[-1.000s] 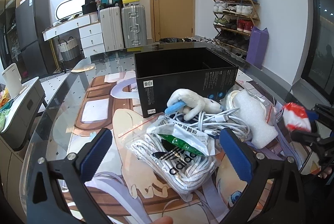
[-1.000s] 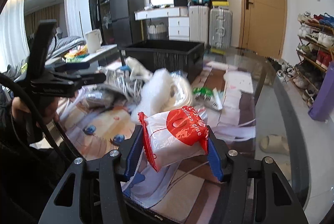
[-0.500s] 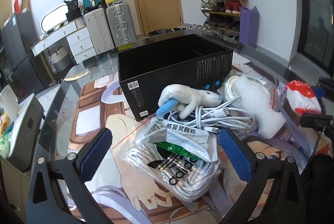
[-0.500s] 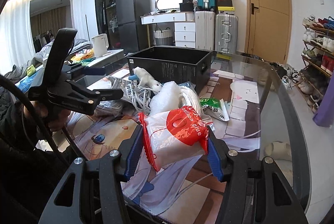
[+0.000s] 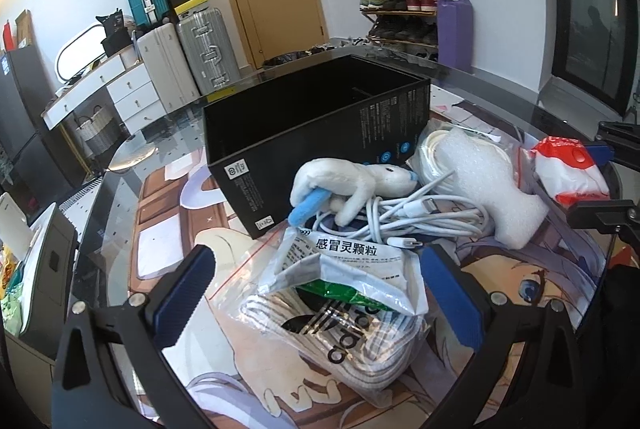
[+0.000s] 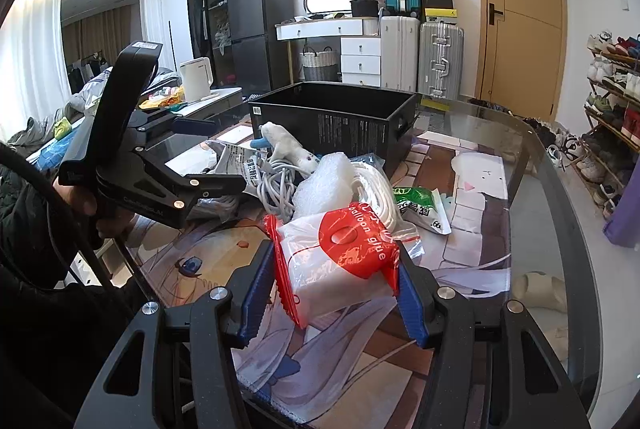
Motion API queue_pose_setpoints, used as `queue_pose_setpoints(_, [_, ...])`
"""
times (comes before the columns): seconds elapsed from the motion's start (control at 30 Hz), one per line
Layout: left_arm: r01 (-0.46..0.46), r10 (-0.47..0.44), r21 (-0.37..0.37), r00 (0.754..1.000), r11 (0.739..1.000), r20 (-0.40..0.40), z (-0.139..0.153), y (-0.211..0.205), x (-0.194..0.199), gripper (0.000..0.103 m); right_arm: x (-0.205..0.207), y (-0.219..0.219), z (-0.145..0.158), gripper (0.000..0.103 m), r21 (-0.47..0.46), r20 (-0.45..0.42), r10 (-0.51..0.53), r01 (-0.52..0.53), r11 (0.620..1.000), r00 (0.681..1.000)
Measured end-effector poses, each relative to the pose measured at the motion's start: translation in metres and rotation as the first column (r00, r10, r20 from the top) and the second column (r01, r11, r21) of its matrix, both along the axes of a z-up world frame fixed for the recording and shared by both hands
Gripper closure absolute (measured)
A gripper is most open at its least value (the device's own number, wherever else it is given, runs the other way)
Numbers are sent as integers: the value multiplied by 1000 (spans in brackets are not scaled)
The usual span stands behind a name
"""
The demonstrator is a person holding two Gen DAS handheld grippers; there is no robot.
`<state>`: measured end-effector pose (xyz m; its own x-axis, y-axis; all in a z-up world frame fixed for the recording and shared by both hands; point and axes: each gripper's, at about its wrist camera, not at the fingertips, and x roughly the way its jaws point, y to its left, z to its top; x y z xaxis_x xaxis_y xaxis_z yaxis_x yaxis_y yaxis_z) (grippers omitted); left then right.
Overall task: Organize soft objects
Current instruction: 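Grasp the red-and-white balloon glue bag with the right tool while the left tool grasps the white medicine packet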
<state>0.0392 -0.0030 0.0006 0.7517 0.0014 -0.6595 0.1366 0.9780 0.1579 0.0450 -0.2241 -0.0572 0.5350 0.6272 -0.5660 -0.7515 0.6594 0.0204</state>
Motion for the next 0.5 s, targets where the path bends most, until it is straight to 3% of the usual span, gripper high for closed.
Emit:
queue_pose_setpoints(0.23, [42,-43,-40,999,998,-18,1,1,-3,0,2,0,-1,46,-2,-5,-1,1,1000,1000])
queue_pose_setpoints(0.5, [39,-38,4,999,999,-36,-2,-9,3,0,4,1,-3,46,-4,-9,1,-1,1000,1000])
